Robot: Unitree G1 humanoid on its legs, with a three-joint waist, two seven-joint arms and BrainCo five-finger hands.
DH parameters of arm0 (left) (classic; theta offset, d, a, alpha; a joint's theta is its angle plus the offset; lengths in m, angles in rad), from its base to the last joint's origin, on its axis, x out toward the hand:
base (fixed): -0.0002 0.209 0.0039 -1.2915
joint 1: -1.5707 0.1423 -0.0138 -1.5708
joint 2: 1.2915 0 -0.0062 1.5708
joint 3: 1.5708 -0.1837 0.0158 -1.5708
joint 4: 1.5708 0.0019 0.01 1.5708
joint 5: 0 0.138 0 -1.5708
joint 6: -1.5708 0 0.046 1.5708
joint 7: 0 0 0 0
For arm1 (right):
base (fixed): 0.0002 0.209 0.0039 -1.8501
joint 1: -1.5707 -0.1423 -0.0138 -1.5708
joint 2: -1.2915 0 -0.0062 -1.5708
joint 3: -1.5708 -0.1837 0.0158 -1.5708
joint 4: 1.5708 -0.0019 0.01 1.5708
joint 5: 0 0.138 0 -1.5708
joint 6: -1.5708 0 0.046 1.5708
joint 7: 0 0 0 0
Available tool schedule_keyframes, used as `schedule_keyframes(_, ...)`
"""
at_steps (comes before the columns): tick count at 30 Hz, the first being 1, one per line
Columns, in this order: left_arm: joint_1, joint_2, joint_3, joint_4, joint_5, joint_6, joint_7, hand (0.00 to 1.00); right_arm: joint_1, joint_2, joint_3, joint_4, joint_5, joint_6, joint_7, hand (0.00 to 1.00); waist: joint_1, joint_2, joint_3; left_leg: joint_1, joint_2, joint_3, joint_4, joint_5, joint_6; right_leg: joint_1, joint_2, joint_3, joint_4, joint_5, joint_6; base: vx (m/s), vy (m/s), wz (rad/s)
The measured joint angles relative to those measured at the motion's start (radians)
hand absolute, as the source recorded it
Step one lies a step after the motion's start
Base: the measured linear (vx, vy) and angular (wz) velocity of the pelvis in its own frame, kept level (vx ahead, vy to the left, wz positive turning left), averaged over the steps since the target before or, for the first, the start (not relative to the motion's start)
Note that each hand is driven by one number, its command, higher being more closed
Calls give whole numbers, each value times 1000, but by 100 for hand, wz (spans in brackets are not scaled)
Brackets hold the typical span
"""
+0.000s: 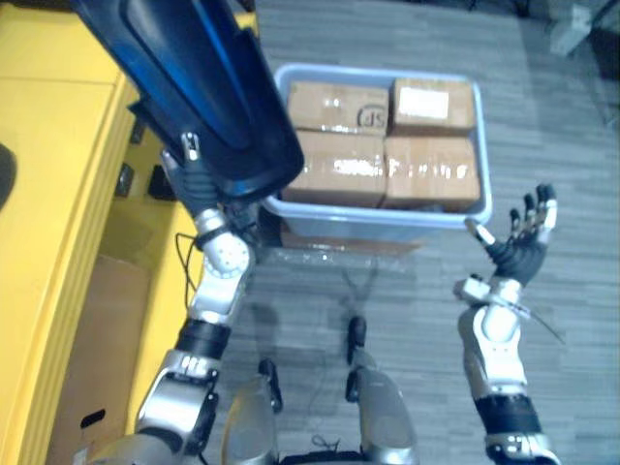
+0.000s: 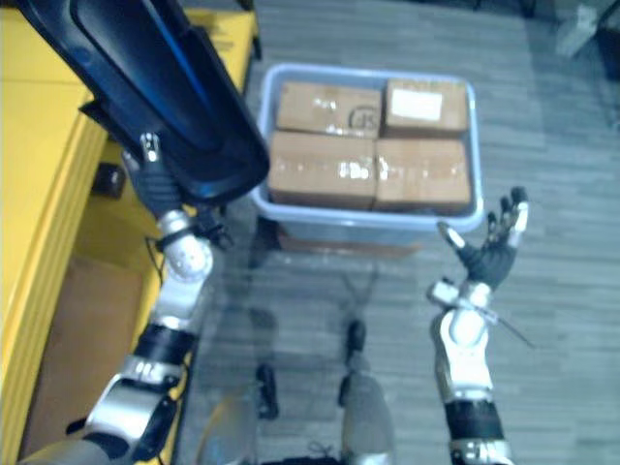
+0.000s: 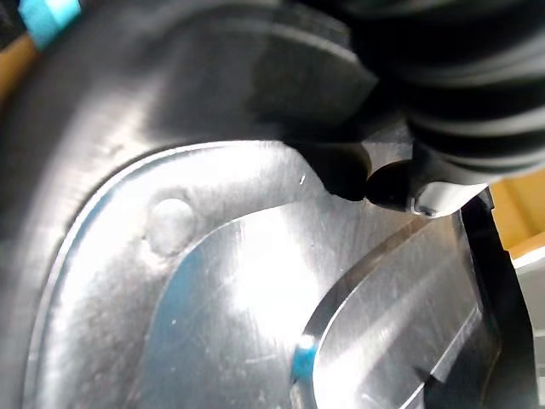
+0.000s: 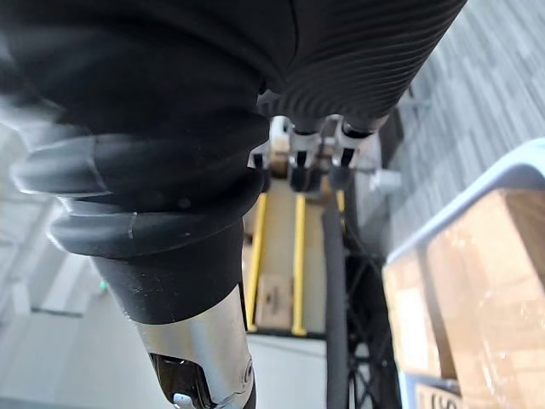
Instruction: Walk over and take plastic housings, then place them on the shelf
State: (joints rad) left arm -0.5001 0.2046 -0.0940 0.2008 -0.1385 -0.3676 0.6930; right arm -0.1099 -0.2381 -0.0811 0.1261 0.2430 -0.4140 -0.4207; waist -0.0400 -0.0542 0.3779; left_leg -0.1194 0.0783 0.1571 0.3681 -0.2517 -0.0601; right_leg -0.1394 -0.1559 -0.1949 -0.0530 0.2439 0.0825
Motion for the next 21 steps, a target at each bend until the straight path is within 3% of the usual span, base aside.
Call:
schedule_keyframes(1, 41, 13, 10, -36, -1, 4, -7, 100, 8, 4, 1, 0, -1, 0, 16, 0, 4, 0, -53, 13, -4, -1, -28, 6, -2, 8, -1, -3, -16, 0, 0, 133, 3, 9)
schedule_keyframes(5, 72, 25, 34, -83, 0, 23, -49, 100, 6, 4, 4, 3, 15, 8, 43, 0, 27, 7, -112, 60, -7, -11, -82, 28, -7, 43, 0, -26, -27, -3, -3, 92, -15, 13)
schedule_keyframes(9, 87, 34, 81, -127, -21, 68, -151, 100, -52, 4, 18, 45, 63, 30, 96, 0, 48, 7, -134, 88, -9, -19, -106, 40, -10, 71, -2, -45, -28, -12, -6, -9, -23, 8)
schedule_keyframes(13, 143, 95, 98, -131, -21, 106, -196, 100, -78, 0, 26, 66, 128, 35, 140, 0, 53, 12, -178, 87, -7, -41, -116, 48, -15, 82, -5, -61, -28, -16, -6, -29, -33, 13)
schedule_keyframes(17, 174, 128, 193, -142, -59, 130, -237, 100, -113, -31, 29, 104, 156, 67, 188, 0, 61, 14, -205, 103, -2, -79, -117, 52, -20, 126, -3, -110, -29, -32, -9, -24, -44, 28)
schedule_keyframes(21, 238, 142, 322, -189, -98, 130, -270, 100, -138, -44, 35, 131, 158, 96, 205, 0, 99, 28, -239, 100, -1, -118, -118, 59, -27, 143, 0, -158, -37, -44, -15, -6, -43, 28)
